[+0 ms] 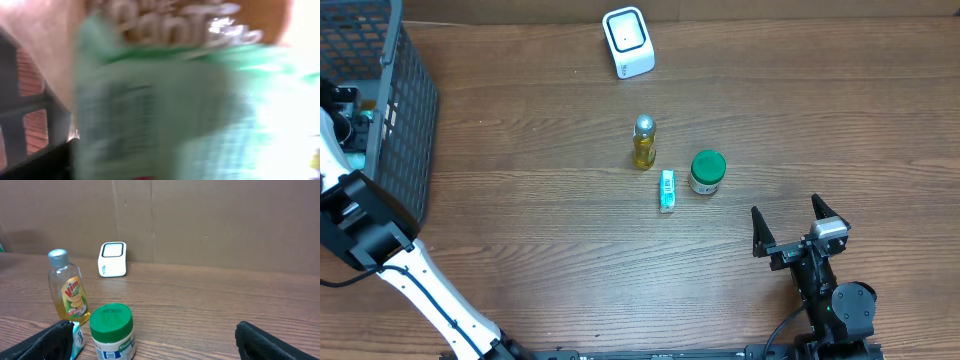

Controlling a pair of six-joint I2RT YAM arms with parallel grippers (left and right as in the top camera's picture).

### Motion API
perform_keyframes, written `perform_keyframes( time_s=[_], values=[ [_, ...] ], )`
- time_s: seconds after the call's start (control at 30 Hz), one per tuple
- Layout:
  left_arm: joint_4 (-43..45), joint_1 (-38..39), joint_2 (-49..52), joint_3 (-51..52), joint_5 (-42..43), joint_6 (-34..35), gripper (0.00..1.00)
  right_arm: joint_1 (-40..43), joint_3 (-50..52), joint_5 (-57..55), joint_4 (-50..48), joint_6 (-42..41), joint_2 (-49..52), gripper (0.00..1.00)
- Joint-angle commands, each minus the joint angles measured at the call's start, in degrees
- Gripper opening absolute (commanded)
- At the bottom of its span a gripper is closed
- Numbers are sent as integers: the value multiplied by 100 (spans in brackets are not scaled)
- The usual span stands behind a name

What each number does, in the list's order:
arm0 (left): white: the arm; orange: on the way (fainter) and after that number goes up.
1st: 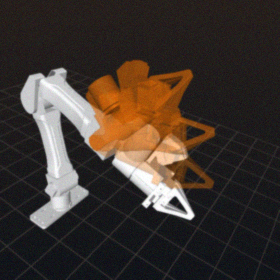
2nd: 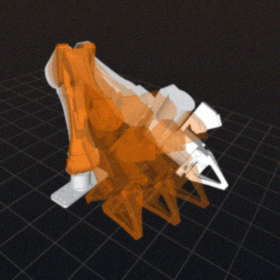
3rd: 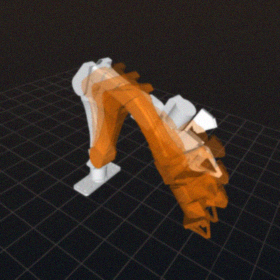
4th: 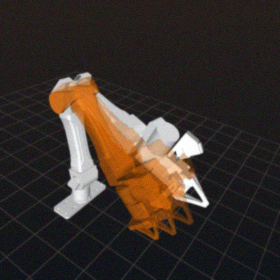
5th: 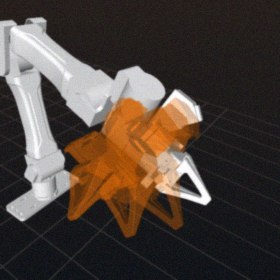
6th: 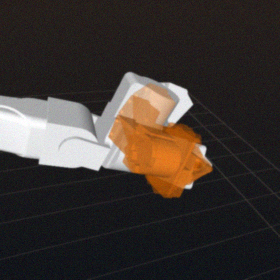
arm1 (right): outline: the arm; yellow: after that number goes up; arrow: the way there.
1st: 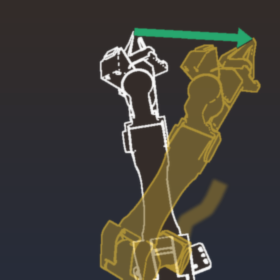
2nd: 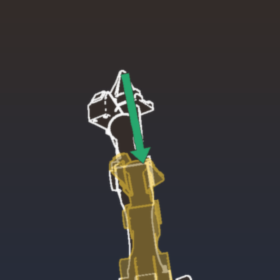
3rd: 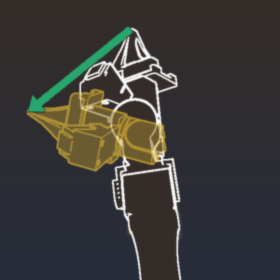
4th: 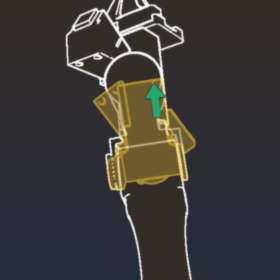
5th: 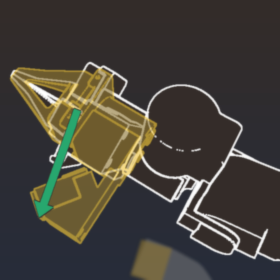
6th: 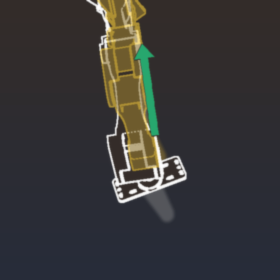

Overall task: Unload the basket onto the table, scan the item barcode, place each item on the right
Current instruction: 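Grasp the green PanTree wipes pack in the basket with the left gripper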

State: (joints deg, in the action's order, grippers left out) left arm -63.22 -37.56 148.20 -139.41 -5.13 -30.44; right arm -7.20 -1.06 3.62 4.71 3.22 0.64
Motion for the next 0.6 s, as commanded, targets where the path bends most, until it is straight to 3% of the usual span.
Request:
perform_keyframes(
  time_s=[0.0, 0.13, 0.3, 0.57],
  values=[
    [-94, -24, 413, 101, 28, 50, 100, 20, 61, -55, -24, 26, -42, 100],
    [-188, -24, 387, -433, 173, 629, 99, 20, 61, -52, -24, 26, -42, 100],
    [-566, -24, 382, -1180, 804, 623, 100, 20, 61, -55, -24, 26, -42, 100],
    [-693, -24, 396, -809, 787, 181, 100, 20, 61, -55, -24, 26, -42, 100]
  ],
)
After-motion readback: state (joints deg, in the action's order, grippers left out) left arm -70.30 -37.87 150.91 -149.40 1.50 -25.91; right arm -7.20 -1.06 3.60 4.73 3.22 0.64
